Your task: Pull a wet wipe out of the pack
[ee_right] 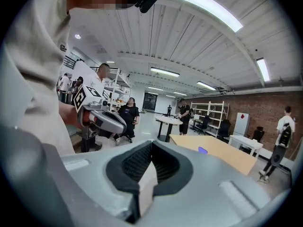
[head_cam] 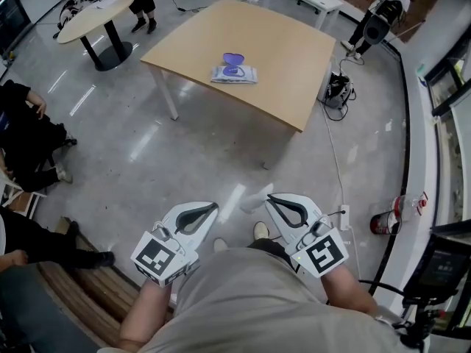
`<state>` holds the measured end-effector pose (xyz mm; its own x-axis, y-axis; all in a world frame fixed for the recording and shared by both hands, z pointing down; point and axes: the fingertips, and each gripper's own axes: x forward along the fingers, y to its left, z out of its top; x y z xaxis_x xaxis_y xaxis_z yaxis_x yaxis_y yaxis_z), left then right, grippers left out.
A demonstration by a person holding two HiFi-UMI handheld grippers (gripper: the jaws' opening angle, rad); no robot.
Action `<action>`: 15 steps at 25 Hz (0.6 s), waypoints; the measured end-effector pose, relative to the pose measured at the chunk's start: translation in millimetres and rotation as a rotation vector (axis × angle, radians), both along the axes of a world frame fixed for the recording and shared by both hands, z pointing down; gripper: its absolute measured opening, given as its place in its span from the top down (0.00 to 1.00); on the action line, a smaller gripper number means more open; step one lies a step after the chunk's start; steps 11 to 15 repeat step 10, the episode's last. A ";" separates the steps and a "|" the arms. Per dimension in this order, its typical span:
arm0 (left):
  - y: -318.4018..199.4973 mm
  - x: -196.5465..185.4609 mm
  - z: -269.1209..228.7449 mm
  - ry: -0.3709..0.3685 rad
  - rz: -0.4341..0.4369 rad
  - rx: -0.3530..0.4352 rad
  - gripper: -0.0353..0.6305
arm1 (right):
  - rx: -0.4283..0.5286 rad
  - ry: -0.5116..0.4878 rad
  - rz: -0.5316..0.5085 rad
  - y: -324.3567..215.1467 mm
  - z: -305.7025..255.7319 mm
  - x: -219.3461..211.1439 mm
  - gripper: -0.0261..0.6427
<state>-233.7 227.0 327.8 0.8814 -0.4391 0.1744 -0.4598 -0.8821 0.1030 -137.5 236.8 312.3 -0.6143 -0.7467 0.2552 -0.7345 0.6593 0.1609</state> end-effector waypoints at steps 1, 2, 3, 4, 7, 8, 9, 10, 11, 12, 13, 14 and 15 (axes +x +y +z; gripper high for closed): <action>-0.1 -2.0 -0.6 0.003 -0.004 0.002 0.94 | 0.003 0.006 -0.004 -1.7 -1.6 -1.7 0.96; 0.0 -4.4 -0.3 0.005 -0.008 0.003 0.94 | 0.007 0.012 -0.010 -3.2 -3.4 -3.7 0.96; 0.2 -7.4 0.1 0.005 -0.014 0.003 0.94 | 0.011 0.017 -0.016 -4.3 -5.0 -5.9 0.96; 0.2 -10.8 0.2 0.006 -0.022 0.003 0.94 | 0.013 0.022 -0.021 -5.0 -5.9 -8.3 0.96; -2.1 -23.7 1.8 0.004 -0.045 0.001 0.94 | 0.013 0.029 -0.033 -6.2 -7.0 -16.8 0.96; -3.3 -28.0 2.4 0.003 -0.052 -0.001 0.94 | 0.014 0.031 -0.038 -6.2 -7.3 -20.2 0.96; -4.5 -32.1 2.9 0.001 -0.058 -0.002 0.94 | 0.016 0.032 -0.043 -6.1 -7.5 -23.5 0.96; -5.6 -36.2 3.2 0.000 -0.065 -0.003 0.94 | 0.017 0.034 -0.047 -6.0 -7.7 -26.9 0.96; -5.6 -36.2 3.2 0.000 -0.065 -0.003 0.94 | 0.017 0.034 -0.047 -6.0 -7.7 -26.9 0.96; -5.6 -36.2 3.2 0.000 -0.065 -0.003 0.94 | 0.017 0.034 -0.047 -6.0 -7.7 -26.9 0.96; -5.6 -36.2 3.2 0.000 -0.065 -0.003 0.94 | 0.017 0.034 -0.047 -6.0 -7.7 -26.9 0.96; -5.6 -36.2 3.2 0.000 -0.065 -0.003 0.94 | 0.017 0.034 -0.047 -6.0 -7.7 -26.9 0.96; -5.6 -36.2 3.2 0.000 -0.065 -0.003 0.94 | 0.017 0.034 -0.047 -6.0 -7.7 -26.9 0.96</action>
